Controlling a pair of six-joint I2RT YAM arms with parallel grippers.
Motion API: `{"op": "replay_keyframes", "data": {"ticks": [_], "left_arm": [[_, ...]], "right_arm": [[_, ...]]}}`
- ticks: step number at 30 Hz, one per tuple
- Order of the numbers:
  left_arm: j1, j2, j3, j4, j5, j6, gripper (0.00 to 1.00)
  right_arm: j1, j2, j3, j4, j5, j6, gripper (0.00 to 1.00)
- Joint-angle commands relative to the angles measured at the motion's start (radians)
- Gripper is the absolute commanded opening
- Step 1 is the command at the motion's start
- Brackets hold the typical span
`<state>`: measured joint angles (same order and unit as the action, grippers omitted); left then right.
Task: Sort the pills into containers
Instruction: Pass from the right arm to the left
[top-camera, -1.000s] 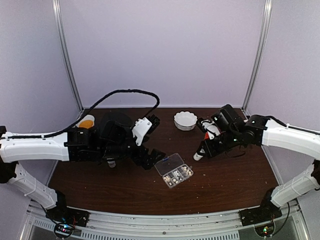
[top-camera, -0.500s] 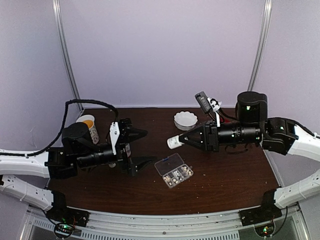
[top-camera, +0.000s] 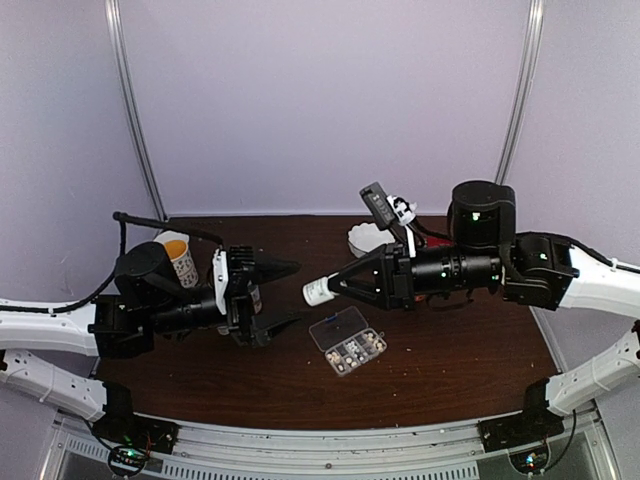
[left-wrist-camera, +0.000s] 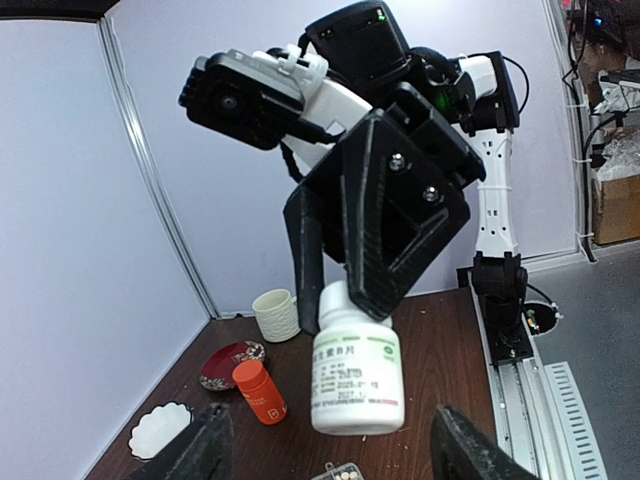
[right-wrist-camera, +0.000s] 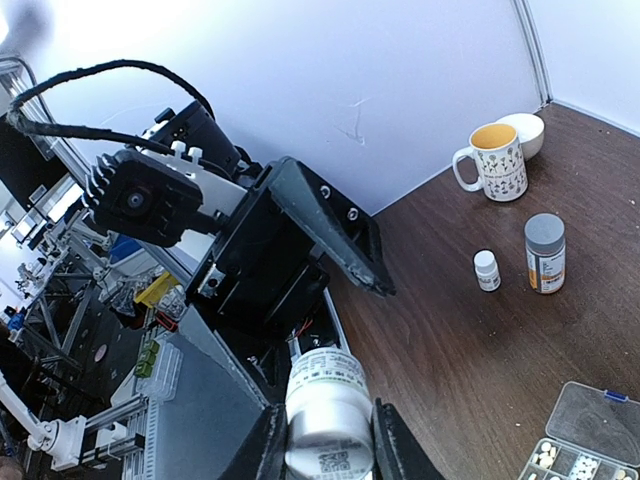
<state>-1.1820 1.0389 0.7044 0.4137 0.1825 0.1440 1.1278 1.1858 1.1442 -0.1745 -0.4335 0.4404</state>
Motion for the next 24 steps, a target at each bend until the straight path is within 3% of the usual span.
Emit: {"op": "replay_keyframes", "data": {"ticks": [1, 7, 11, 15, 24], "left_arm": [[-0.009, 0.011, 0.007, 0.059, 0.021, 0.027, 0.68], [-0.023, 0.035, 0.01, 0.072, 0.012, 0.026, 0.57], [-0.026, 0.045, 0.018, 0.071, 0.005, 0.025, 0.56], [-0.027, 0.044, 0.022, 0.067, 0.011, 0.025, 0.37], [-0.028, 0.048, 0.024, 0.072, 0.009, 0.031, 0.53]], "right_arm": [[0.01, 0.007, 0.039, 0.04, -0.029, -0.016, 0.05], [0.015, 0.006, 0.027, 0.041, -0.037, -0.018, 0.05], [0.015, 0.012, 0.025, 0.041, -0.043, -0.019, 0.05], [0.016, 0.018, 0.019, 0.044, -0.048, -0.016, 0.05], [0.016, 0.011, -0.001, 0.051, -0.034, -0.009, 0.05]]}}
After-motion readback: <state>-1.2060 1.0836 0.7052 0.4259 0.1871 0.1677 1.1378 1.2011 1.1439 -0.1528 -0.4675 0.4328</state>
